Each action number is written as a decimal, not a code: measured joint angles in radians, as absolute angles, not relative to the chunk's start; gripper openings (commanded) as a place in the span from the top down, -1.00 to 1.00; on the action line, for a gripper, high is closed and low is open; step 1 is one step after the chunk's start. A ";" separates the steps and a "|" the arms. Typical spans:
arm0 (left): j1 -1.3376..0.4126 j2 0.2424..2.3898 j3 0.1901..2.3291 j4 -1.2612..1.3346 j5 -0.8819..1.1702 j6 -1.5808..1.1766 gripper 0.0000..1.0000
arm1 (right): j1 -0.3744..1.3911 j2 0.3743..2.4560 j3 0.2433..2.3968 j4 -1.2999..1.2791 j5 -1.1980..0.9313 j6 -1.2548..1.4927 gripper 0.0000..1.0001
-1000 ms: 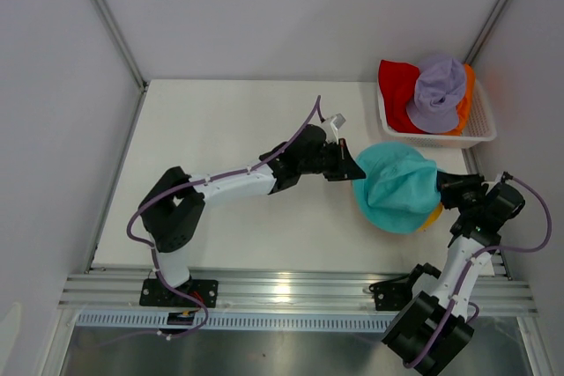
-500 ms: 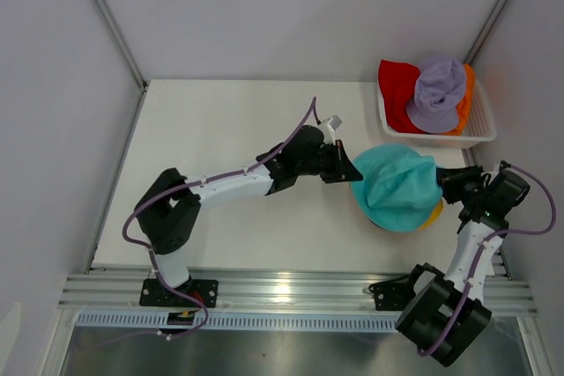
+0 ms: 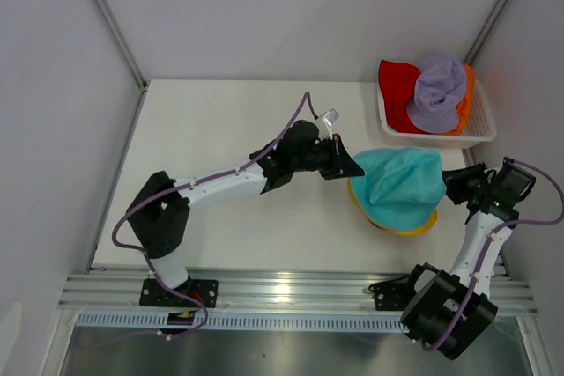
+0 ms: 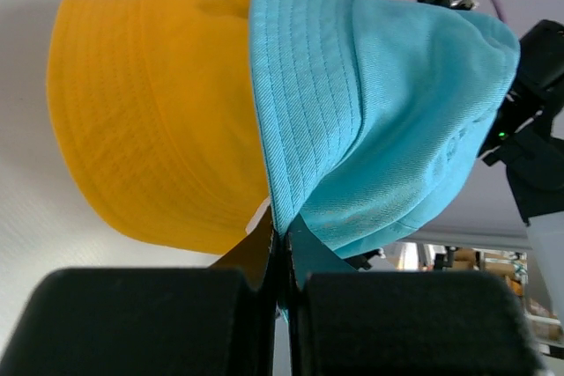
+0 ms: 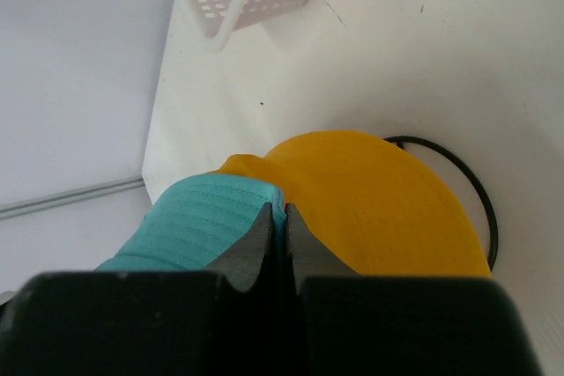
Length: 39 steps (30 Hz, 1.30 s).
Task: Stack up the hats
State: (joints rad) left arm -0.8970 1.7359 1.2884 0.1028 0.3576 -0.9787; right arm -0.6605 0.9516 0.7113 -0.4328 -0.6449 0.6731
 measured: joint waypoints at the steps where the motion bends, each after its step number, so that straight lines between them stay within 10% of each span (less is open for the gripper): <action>1: -0.897 1.736 1.288 0.110 0.363 -0.990 0.97 | -0.660 0.955 0.715 -0.446 -0.641 0.670 1.00; 26: -0.991 1.806 1.105 0.318 0.208 -0.930 0.95 | -0.649 1.011 0.550 -0.368 -0.619 0.582 0.97; 31: -0.995 1.787 1.020 0.398 0.201 -0.896 0.50 | -0.653 1.032 0.550 -0.374 -0.595 0.547 -0.29; 39: -0.997 1.676 0.889 0.318 0.185 -0.832 -0.17 | -0.647 1.008 0.663 -0.469 -0.579 0.508 -0.83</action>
State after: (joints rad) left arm -0.9966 1.6764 0.8886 0.3180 0.1852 -0.8318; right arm -0.6472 1.0077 0.6628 -0.4686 -0.5785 0.5083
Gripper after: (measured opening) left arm 0.554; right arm 0.872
